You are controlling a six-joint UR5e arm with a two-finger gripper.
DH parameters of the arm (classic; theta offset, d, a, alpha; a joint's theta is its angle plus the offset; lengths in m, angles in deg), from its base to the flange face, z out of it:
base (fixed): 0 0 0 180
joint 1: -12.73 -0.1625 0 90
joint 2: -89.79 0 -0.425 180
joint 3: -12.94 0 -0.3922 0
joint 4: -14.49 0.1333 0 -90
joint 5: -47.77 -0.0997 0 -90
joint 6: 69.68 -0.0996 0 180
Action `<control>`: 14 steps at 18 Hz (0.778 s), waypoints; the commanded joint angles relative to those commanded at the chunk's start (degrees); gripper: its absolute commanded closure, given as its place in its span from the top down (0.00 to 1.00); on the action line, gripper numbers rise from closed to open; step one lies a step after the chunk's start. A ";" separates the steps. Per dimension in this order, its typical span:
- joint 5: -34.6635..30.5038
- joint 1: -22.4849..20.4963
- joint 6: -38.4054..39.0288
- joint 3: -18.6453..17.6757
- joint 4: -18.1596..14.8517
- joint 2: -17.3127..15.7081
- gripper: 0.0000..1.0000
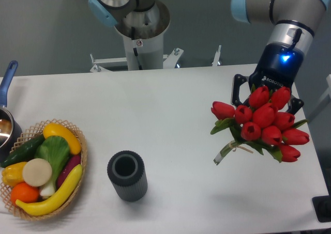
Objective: Place the flowers on the table
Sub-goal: 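Hold the red tulip bunch in the gripper and lift it slightly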
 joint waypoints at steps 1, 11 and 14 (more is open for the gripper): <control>-0.26 0.17 -0.17 -0.26 0.00 0.00 0.53; -2.62 -1.49 1.05 0.09 -0.26 -1.58 0.53; -10.53 -1.32 1.14 0.00 -0.35 -2.90 0.53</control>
